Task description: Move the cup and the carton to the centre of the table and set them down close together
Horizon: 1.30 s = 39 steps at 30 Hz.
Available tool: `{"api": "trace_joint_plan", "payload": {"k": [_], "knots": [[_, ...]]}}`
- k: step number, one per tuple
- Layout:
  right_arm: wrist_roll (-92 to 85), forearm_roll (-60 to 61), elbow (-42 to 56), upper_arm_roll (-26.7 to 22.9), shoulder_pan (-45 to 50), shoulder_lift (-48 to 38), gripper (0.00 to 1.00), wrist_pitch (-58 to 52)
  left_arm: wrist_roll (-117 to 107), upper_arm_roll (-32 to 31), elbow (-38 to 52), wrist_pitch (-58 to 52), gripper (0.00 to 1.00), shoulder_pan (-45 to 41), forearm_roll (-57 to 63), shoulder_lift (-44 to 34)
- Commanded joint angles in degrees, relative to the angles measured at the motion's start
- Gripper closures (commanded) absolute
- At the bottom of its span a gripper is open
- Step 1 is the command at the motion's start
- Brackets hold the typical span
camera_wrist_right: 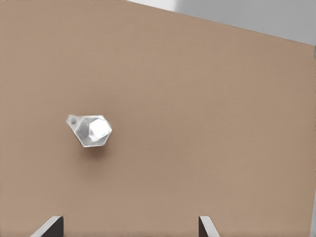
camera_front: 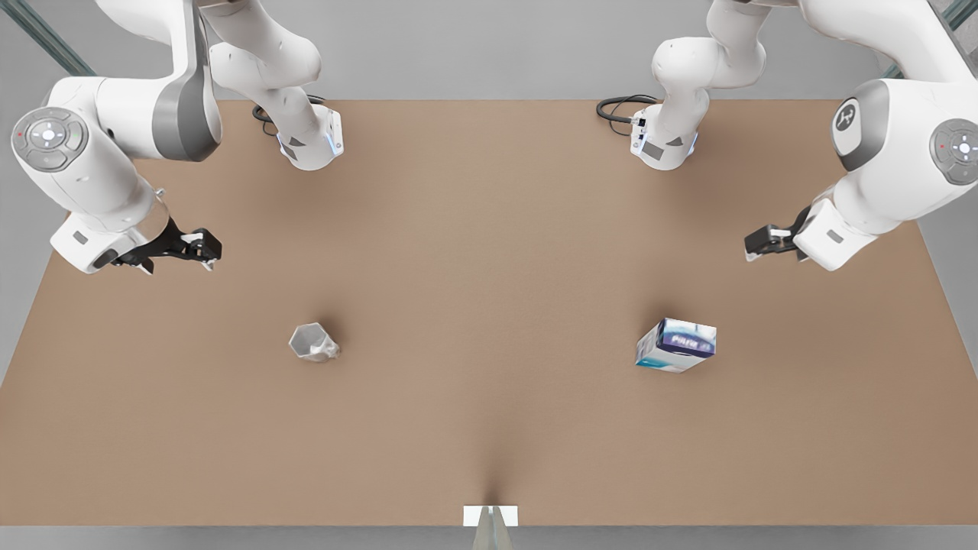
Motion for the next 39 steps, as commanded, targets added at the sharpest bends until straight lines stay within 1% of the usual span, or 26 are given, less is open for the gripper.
{"api": "trace_joint_plan", "payload": {"k": [1,4,8,11,12,13,14,15,20,22,25,27,30,31,32,34,35,36,39], "knots": [[0.0,0.0,0.0,0.0,0.0,0.0,0.00,0.0,0.0,0.0,0.0,0.0,0.00,0.1,0.0,0.0],[0.0,0.1,0.0,0.0,0.1,1.0,0.00,0.4,0.0,0.0,0.0,0.1,0.00,0.0,-0.1,0.0],[2.6,0.2,-0.1,0.1,3.0,14.6,0.00,1.8,-0.1,-0.2,0.1,-0.3,0.00,0.0,-0.2,0.9],[2.3,0.2,-2.7,0.1,2.7,19.8,0.00,6.4,0.0,-0.2,0.1,-0.4,0.00,0.0,-0.2,0.9],[2.5,0.8,-2.7,0.1,2.8,20.6,0.00,7.0,0.0,-0.2,0.1,-0.4,0.00,0.0,-0.3,0.9],[6.4,3.1,-3.7,0.1,2.4,21.2,0.00,9.4,0.0,-0.2,0.1,-0.4,0.00,0.0,-0.2,0.9],[16.8,3.3,-4.0,0.1,2.3,21.4,0.00,9.2,0.0,-0.2,0.1,-0.7,0.00,0.0,-0.2,0.9],[20.3,6.5,-4.0,0.0,1.1,21.6,0.00,9.8,-0.1,-0.3,0.1,-0.8,0.00,0.0,-0.2,0.9],[20.5,8.1,-4.0,-0.1,-1.5,25.0,0.00,10.6,-0.2,-0.4,0.0,-1.1,0.00,0.0,-0.2,0.8],[20.5,9.1,-6.9,-0.1,-1.9,24.7,0.00,13.1,-0.4,-0.4,0.0,-1.2,0.00,0.0,-0.2,0.8],[21.9,13.4,-8.7,-0.1,-2.3,23.9,0.00,14.9,-0.5,-0.4,0.0,-1.3,0.00,0.0,-0.3,0.8],[21.7,14.7,-17.3,-0.1,-2.8,18.9,0.00,25.4,-0.5,-0.4,0.0,-1.6,0.00,0.0,-0.3,0.9],[21.0,16.3,-21.8,-0.2,-3.1,16.7,0.00,31.8,-0.6,-0.4,0.0,-1.7,0.00,0.0,-0.2,0.9],[20.8,17.8,-21.8,-0.4,-2.9,16.8,0.00,31.8,-0.6,-0.4,-0.1,-1.8,0.00,0.0,-0.2,0.9],[21.4,17.8,-21.9,-0.8,-2.3,17.0,0.00,34.1,-0.7,-0.4,0.0,-2.0,0.00,0.0,-0.2,0.9],[21.7,17.9,-21.4,-1.5,-1.9,17.6,0.00,33.8,-0.7,-0.4,0.0,-2.0,0.00,0.0,-0.2,0.9],[21.7,17.9,-21.3,-3.5,-0.6,17.9,0.00,33.8,-0.7,-0.4,-0.1,-2.1,0.00,0.0,-0.3,0.9],[21.6,17.9,-21.0,-7.3,2.5,18.0,0.00,33.6,-0.7,-0.4,-0.1,-2.1,0.00,0.0,-0.3,0.9],[21.6,23.6,-21.1,-9.1,2.7,18.5,0.00,32.0,-0.7,-0.4,-0.1,-2.1,0.00,0.0,-0.3,0.9]]}}
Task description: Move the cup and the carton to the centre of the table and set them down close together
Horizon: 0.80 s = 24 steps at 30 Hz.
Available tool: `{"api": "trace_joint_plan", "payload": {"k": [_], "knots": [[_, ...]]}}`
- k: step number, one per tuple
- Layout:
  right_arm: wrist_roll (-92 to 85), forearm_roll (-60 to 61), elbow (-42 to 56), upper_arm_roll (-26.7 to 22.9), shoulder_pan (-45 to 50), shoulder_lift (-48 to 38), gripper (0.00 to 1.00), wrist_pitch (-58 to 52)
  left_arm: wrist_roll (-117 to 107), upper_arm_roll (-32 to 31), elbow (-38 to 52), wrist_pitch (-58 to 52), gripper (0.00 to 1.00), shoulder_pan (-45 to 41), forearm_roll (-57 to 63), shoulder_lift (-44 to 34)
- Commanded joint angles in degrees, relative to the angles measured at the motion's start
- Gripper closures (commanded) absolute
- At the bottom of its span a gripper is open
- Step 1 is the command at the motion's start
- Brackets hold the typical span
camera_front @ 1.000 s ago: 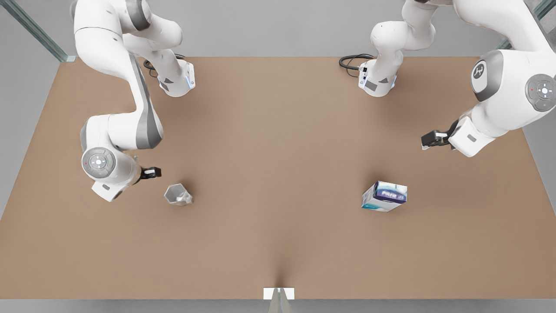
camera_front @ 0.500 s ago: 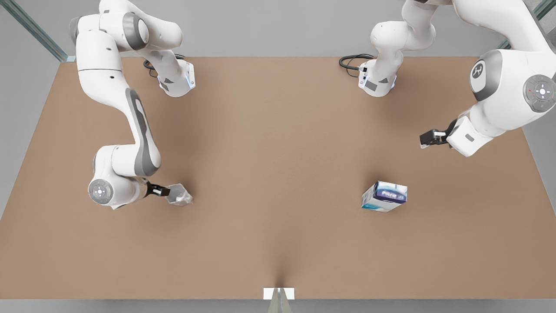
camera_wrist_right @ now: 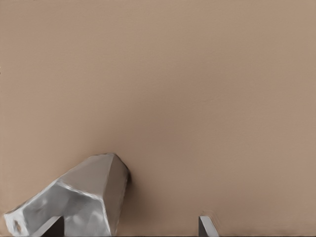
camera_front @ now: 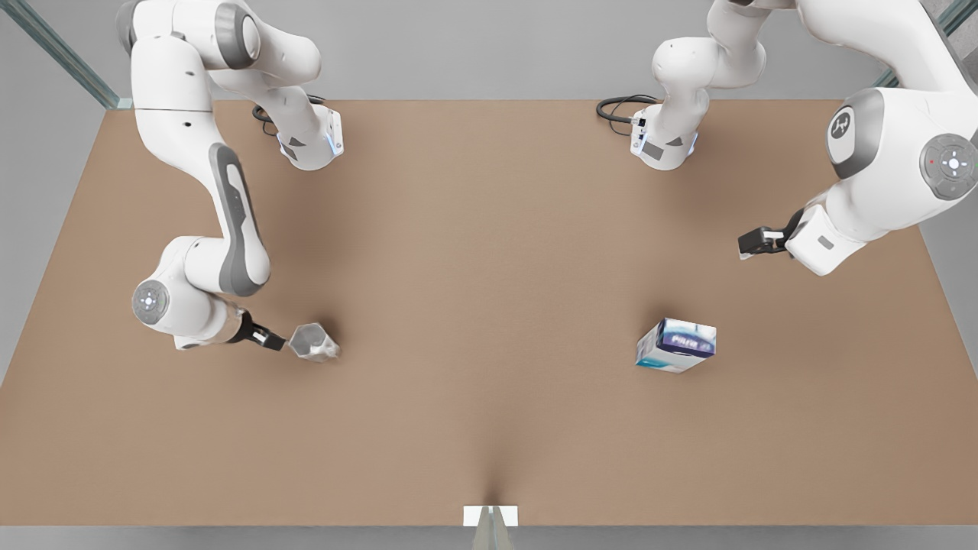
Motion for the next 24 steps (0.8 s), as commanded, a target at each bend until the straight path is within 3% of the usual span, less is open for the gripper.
{"api": "trace_joint_plan", "payload": {"k": [1,24], "knots": [[0.1,0.1,0.0,-0.1,0.2,0.1,0.00,-0.1,0.0,0.0,0.1,0.0,0.00,0.0,0.0,0.0],[0.4,4.9,0.6,-0.9,4.0,6.5,0.00,-0.2,0.1,0.0,0.0,-1.1,0.00,0.3,0.0,0.3]]}}
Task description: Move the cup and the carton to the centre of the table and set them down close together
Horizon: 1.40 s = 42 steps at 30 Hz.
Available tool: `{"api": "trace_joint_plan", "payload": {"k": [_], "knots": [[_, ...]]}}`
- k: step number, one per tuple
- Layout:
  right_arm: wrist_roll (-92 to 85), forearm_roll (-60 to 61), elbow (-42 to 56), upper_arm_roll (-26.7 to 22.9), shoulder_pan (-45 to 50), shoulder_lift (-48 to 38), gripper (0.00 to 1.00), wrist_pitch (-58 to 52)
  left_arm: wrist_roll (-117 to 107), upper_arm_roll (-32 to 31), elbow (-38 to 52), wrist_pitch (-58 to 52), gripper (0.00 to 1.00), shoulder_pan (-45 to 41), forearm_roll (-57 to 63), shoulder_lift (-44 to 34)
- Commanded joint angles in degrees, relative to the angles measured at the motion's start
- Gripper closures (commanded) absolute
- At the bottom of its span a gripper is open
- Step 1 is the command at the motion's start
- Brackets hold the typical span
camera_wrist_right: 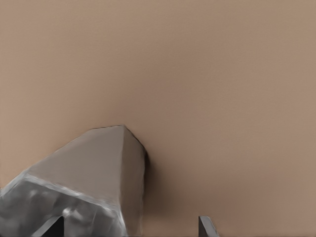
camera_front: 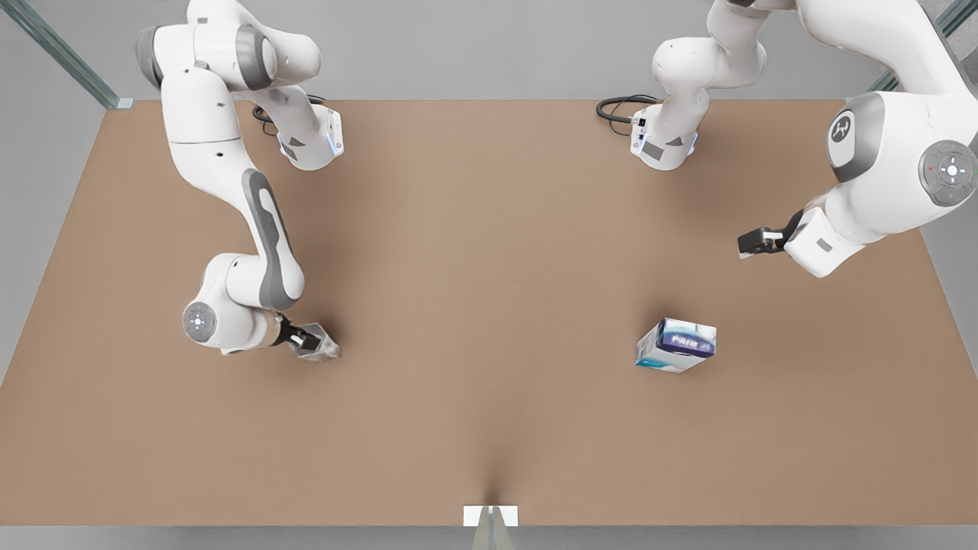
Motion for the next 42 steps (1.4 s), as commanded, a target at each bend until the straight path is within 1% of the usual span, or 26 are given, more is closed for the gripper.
{"api": "trace_joint_plan", "payload": {"k": [1,2,3,4,5,12,19,21,22,23,25,26,27,28,29,31,32,35,37,38,39,40,41,42], "knots": [[0.0,0.0,0.1,0.0,0.0,0.2,0.07,0.0,0.0,0.0,-0.1,0.0,0.00,0.0,0.0,0.0],[-0.1,0.0,0.4,0.1,-0.1,0.1,0.37,-0.2,-0.1,0.0,0.0,-0.2,0.00,-0.1,0.0,0.0],[-0.2,0.0,0.6,0.2,-0.1,0.2,0.64,-0.4,0.0,0.0,0.0,-0.2,0.00,-0.1,0.0,0.0],[-0.3,0.7,0.8,0.2,-0.1,0.3,0.76,-0.4,0.0,0.0,0.0,-0.2,0.00,-0.1,0.0,0.0],[-0.3,0.7,0.9,0.2,-0.1,0.4,0.79,-0.5,0.0,0.0,0.0,-0.2,0.00,-0.1,0.0,0.0],[-0.6,0.8,1.4,0.4,-0.5,1.6,0.79,-0.6,-0.1,0.0,0.0,-1.2,0.00,-0.1,0.0,0.0],[-0.6,0.8,3.1,0.7,0.2,0.0,0.79,-1.1,0.1,0.0,0.0,-1.0,0.00,-0.2,0.1,0.1],[-0.2,0.8,9.2,4.3,0.4,0.1,0.79,-5.2,0.5,0.0,0.1,-0.9,0.00,-0.3,0.1,0.4],[0.1,0.8,10.5,5.4,1.2,0.2,0.79,-5.3,0.6,-0.1,0.2,-0.7,0.00,-0.3,0.1,0.4],[0.2,0.8,12.7,5.4,3.9,0.8,0.79,-5.4,1.3,-2.5,0.4,0.6,0.00,0.3,0.2,1.5],[0.3,0.8,18.6,5.4,9.6,4.1,0.79,-5.4,17.7,-3.1,0.3,1.8,0.00,0.4,0.5,2.4],[0.3,0.9,23.4,5.3,12.7,7.2,0.79,-5.4,27.5,-4.4,0.0,1.8,0.00,0.4,2.9,3.2],[0.7,1.2,30.3,5.1,14.8,11.5,0.79,-6.2,34.8,-6.0,0.0,1.9,0.00,0.4,4.8,4.3],[1.8,2.8,35.8,4.7,17.5,15.0,0.79,-7.0,41.8,-6.2,0.0,4.0,0.00,0.4,5.1,5.8],[3.0,6.2,39.0,0.8,21.9,17.2,0.79,-7.2,48.9,-6.2,-0.5,7.6,0.00,0.6,5.7,7.3],[3.1,15.7,44.0,-10.8,30.2,23.2,0.79,-8.3,53.7,-6.2,-3.9,15.2,0.00,0.5,5.7,8.5],[3.1,17.9,45.6,-13.4,31.4,25.1,0.79,-8.3,56.3,-6.2,-5.6,18.7,0.00,0.6,5.7,8.6],[3.9,17.9,46.7,-16.4,31.8,26.2,0.79,-7.9,61.5,-6.3,-5.7,22.7,0.00,0.0,5.7,11.2],[3.9,17.9,46.7,-17.7,32.7,27.0,0.79,-7.7,62.0,-6.5,-5.6,23.4,0.00,-0.8,5.7,11.5],[3.9,17.9,46.8,-17.7,33.0,27.5,0.75,-7.6,63.5,-7.0,-5.6,23.5,0.00,-0.9,5.7,12.3],[3.9,17.9,48.0,-17.7,33.3,28.1,0.75,-7.5,65.6,-7.6,-5.4,23.5,0.00,-0.9,5.9,13.2],[3.9,18.1,48.0,-17.7,33.4,28.3,0.61,-6.9,70.0,-7.6,-5.4,23.8,0.00,-0.9,5.9,14.1],[3.9,18.1,48.0,-17.8,33.4,28.4,0.25,-6.6,71.7,-7.7,-5.4,23.7,0.00,-1.0,5.9,14.6],[3.9,18.1,48.0,-17.8,33.4,28.6,0.11,-5.7,73.7,-7.7,-5.3,23.8,0.00,-1.2,6.1,15.3]]}}
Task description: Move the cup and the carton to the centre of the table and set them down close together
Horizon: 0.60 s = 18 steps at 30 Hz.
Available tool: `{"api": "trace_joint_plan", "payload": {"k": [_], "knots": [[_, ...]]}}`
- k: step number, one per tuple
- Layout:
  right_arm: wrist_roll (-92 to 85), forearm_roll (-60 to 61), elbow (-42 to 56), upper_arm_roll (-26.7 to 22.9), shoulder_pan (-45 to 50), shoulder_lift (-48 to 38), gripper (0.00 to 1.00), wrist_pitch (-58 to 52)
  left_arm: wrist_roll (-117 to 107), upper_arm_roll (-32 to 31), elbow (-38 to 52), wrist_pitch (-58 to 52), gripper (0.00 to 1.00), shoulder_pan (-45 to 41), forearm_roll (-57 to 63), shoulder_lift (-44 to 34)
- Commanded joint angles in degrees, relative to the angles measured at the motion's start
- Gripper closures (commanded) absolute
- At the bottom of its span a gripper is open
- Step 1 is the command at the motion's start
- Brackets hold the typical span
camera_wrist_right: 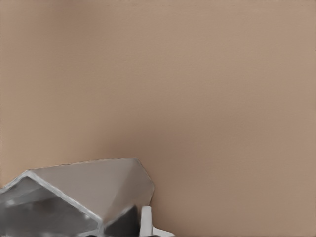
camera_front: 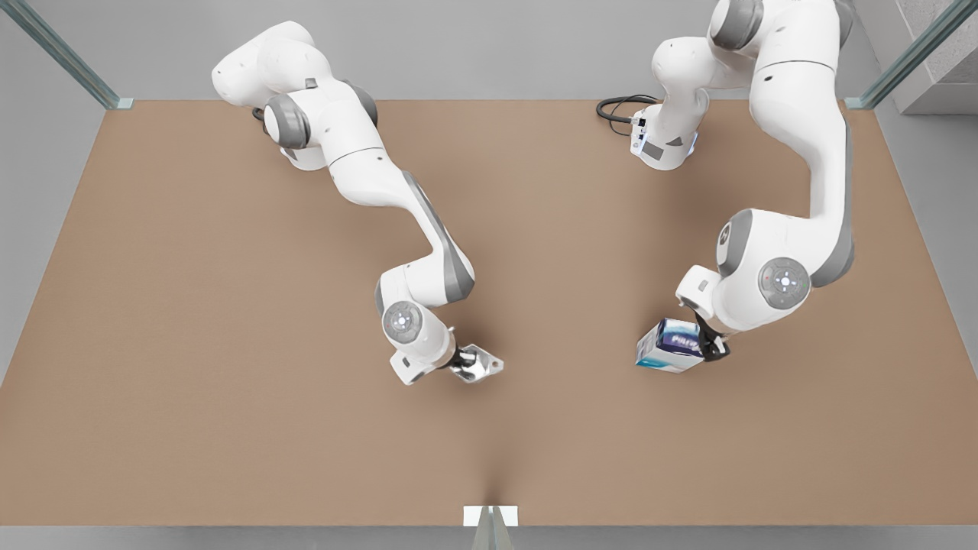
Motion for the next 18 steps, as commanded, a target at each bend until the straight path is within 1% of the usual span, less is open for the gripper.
{"api": "trace_joint_plan", "payload": {"k": [1,2,8,13,14,15,16,17,18], "knots": [[0.0,0.1,0.0,0.1,0.0,0.0,0.03,0.4,1.3,0.0,0.1,0.2,0.00,0.1,1.1,0.2],[0.0,0.0,0.0,0.0,0.0,0.0,0.00,0.8,1.8,0.0,0.1,0.2,0.00,0.1,1.2,0.5],[-0.2,0.1,0.0,0.1,-0.2,-0.2,0.00,0.8,5.7,0.1,0.1,0.4,0.00,0.1,3.4,2.0],[-0.3,-0.7,-0.8,0.2,-0.6,-4.5,0.00,0.1,7.1,0.1,0.1,1.4,0.00,0.0,3.4,3.5],[-0.2,-1.9,-1.5,0.3,-0.7,-7.1,0.00,-2.8,7.1,0.1,0.1,1.4,0.00,0.0,3.4,3.5],[-0.2,-4.1,-3.3,0.3,-1.7,-13.1,0.00,-11.2,7.1,0.1,0.1,1.4,0.00,-0.1,3.3,3.6],[-0.2,-6.8,-3.3,0.3,-3.3,-17.3,0.00,-19.2,7.1,0.1,0.1,1.4,0.00,-0.1,3.3,3.6],[-0.4,-11.2,-3.3,0.2,-3.8,-21.2,0.00,-26.8,7.1,0.1,0.0,1.4,0.00,-0.1,3.3,3.8],[-3.0,-17.7,-3.3,0.3,-3.3,-24.8,0.00,-32.3,7.1,0.1,0.1,1.4,0.00,-0.1,3.4,4.0]]}}
